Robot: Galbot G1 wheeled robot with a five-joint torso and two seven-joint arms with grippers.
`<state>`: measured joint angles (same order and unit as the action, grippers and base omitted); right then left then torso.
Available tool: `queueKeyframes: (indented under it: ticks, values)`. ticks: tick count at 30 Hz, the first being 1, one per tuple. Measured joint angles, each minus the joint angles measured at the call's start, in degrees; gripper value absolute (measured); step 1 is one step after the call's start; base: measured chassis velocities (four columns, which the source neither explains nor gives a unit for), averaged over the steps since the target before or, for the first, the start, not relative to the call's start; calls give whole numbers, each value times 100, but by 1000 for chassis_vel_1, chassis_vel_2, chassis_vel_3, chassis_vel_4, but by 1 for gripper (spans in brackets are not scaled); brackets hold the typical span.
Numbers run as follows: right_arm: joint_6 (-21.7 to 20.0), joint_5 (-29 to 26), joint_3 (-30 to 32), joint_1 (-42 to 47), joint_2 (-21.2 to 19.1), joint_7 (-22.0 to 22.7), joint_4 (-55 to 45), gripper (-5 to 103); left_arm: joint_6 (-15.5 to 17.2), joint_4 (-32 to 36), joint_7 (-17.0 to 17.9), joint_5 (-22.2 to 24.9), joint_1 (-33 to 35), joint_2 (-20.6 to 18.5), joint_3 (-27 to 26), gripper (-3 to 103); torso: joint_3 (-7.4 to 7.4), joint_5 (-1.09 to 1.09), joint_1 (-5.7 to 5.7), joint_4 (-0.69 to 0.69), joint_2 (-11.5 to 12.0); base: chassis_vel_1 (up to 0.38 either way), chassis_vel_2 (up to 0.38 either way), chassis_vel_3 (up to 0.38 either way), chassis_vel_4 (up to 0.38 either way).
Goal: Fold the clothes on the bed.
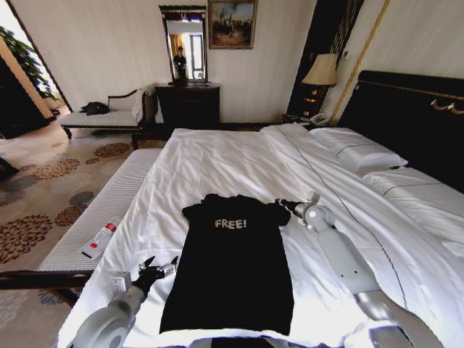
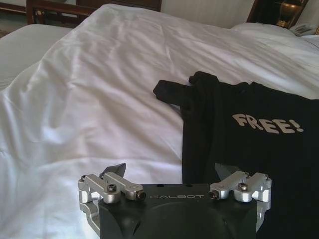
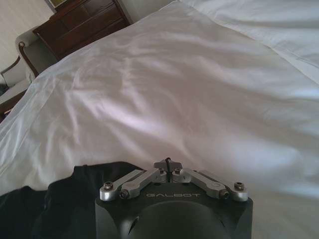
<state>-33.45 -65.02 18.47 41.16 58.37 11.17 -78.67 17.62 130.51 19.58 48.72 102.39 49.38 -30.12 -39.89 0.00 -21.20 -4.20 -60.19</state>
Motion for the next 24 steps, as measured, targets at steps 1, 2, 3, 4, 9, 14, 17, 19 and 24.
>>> queueKeyframes:
  ticks: [1,2,3,4,9,14,17,19,24]
  values:
    - [1,17,-4,50,-12,-31,-71,0,0,-3,-1,0,-16,0,17,100,0,0,0,0,0,0,0,0,0]
    - [5,27,-14,95,-20,-62,-150,0,0,-5,-1,0,-27,0,29,100,0,0,0,0,-1,0,0,0,0]
    - [5,27,-14,95,-20,-62,-150,0,0,-5,-1,0,-27,0,29,100,0,0,0,0,-1,0,0,0,0]
    - [15,54,-42,180,-35,-123,-291,0,0,-6,-2,0,-30,-1,35,100,0,-1,0,0,0,0,0,0,0]
    - [99,237,-274,515,-51,-244,-860,0,0,9,-6,0,14,-3,14,100,0,-1,0,0,0,0,0,0,0]
    - [163,467,-636,686,38,-247,-1278,0,0,26,-11,1,53,-12,-9,100,0,-1,1,1,0,0,0,0,0]
    - [203,542,-745,673,98,-249,-1301,0,-1,30,-12,1,63,-14,-12,100,0,-1,1,1,0,0,0,0,0]
    - [253,606,-878,603,187,-252,-1274,0,-7,36,-16,1,75,-14,-23,100,0,-2,0,1,-1,0,0,0,0]
    - [359,795,-1133,427,386,-248,-969,0,-22,41,-28,2,100,-8,-52,100,0,-1,1,0,0,0,0,0,0]
